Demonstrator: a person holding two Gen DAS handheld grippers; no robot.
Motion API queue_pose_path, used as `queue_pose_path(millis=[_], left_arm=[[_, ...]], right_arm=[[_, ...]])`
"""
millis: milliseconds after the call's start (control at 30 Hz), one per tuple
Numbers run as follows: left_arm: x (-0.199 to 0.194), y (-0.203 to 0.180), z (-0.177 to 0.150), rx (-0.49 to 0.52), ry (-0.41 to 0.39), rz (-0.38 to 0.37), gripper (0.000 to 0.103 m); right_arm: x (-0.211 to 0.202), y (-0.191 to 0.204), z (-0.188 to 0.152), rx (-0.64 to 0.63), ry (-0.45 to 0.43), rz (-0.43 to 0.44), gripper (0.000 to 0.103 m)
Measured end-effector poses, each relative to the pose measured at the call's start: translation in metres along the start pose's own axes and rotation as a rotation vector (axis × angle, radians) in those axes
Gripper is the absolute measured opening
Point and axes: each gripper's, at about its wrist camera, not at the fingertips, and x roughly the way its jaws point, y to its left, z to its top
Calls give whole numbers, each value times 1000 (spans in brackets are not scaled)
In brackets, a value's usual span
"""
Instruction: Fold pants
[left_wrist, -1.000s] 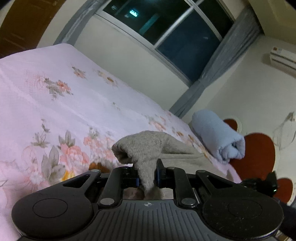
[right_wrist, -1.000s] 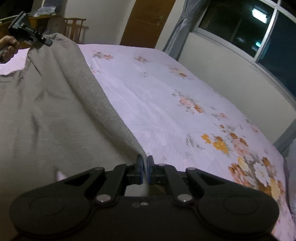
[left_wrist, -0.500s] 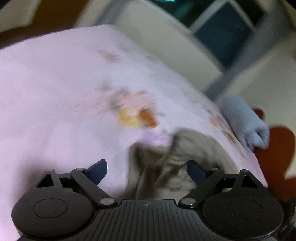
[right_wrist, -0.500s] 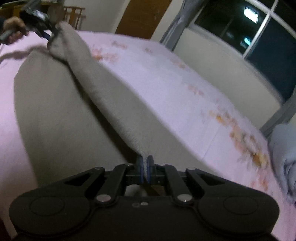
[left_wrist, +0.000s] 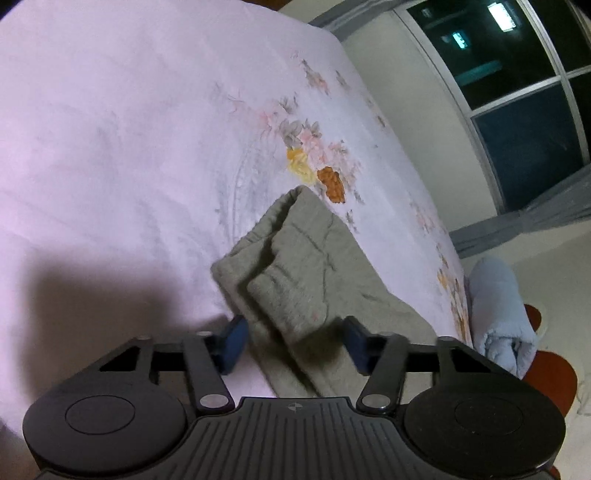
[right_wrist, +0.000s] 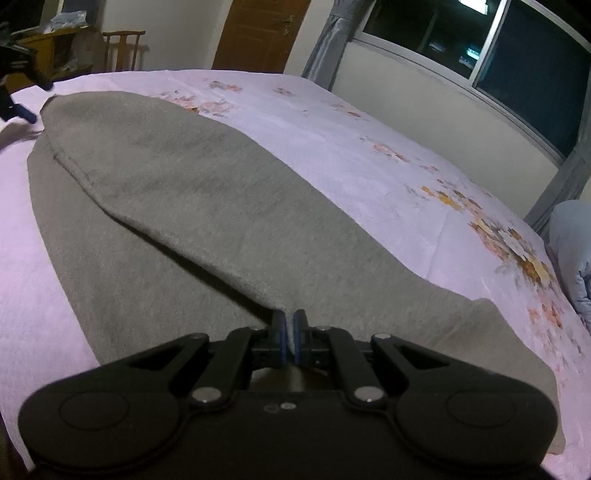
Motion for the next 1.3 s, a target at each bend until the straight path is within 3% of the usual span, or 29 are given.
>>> queue_pose_path(millis=[67,133,233,533,700,767,867,933,967,1067,1200,1300], left_arm=[[9,-11,5,8,-5,16,46],[13,-20,7,45,-19,29,30],[11,-31,11,90,-47,31,23],[3,-40,31,107,-67,-22,22],[-15,-64,50,166,-125,-117,22],[-9,-56,51,180,-92,-75,22],[32,-17,38,166,43,94,22],[35,3,30,107,24,53,22],[33,6,28,84,11,36,22],[26,-5,30,117,4,31,22],[7,-19,32,148,-8,-52,22],[13,-16,30,176,40,4,22]], right_arm=[[-4,6,-1,-5,-7,-8,0],[-6,8,-1,-3,-20,-16,0],[-7,7,-2,23,-32,-18,0],[-11,10,1,46,-33,-26,0],[-41,6,7,34,-92,-25,0],[-59,5,2,43,-110,-13,0],[-47,18,-17,39,-48,19,0],[-24,31,-28,18,35,34,0],[-22,37,-31,14,35,23,0],[-31,34,-31,62,7,16,0],[-61,33,-24,40,-53,-7,0],[-74,35,-31,37,-48,7,0]])
